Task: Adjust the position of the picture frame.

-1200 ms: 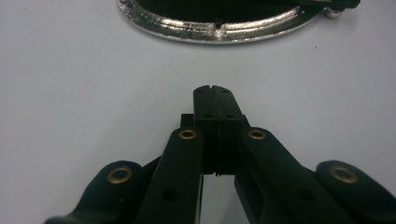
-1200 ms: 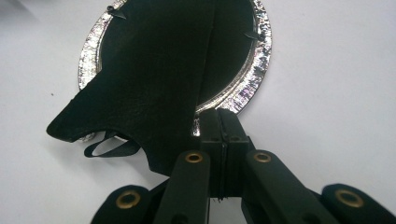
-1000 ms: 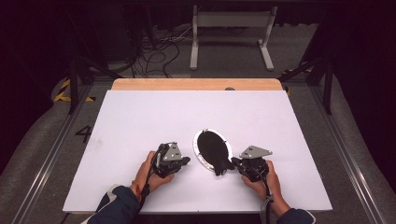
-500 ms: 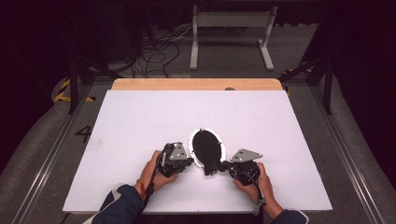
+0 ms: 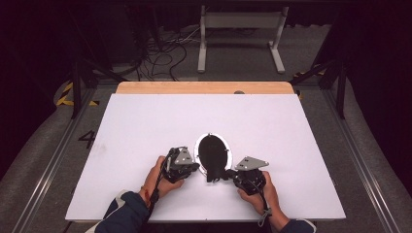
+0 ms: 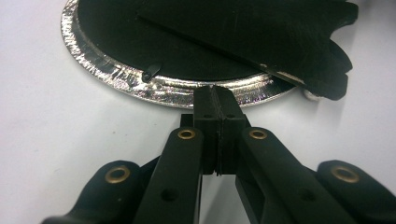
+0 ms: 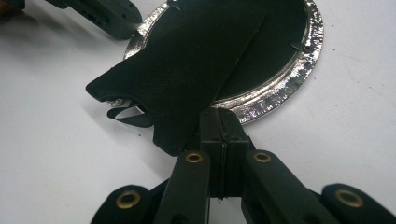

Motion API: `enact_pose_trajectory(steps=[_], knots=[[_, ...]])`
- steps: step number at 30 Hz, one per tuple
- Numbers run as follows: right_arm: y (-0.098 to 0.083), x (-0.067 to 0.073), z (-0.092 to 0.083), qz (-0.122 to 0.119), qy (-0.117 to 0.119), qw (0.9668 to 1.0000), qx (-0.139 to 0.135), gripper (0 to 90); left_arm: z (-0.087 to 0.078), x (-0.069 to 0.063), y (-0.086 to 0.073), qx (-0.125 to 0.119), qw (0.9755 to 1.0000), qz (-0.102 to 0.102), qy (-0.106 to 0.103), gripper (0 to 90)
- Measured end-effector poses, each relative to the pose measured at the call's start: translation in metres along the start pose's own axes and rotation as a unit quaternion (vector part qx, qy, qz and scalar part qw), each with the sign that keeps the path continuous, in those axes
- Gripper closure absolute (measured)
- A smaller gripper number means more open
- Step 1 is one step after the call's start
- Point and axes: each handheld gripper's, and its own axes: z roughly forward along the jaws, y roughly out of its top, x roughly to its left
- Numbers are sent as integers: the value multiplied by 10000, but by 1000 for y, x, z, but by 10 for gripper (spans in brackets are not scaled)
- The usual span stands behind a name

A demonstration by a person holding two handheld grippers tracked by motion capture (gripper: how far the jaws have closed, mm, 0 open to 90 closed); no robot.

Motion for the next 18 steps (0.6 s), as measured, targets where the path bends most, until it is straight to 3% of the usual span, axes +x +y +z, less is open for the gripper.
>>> enact_pose_trajectory(steps=[10,18], knots=[[4,6,5,10,0,10000,-4,900,-1,7,-1,25,9999,-106,55,894],[7,4,7,-49,34,10000,17,900,2,13,3,61,9999,-60,64,894]])
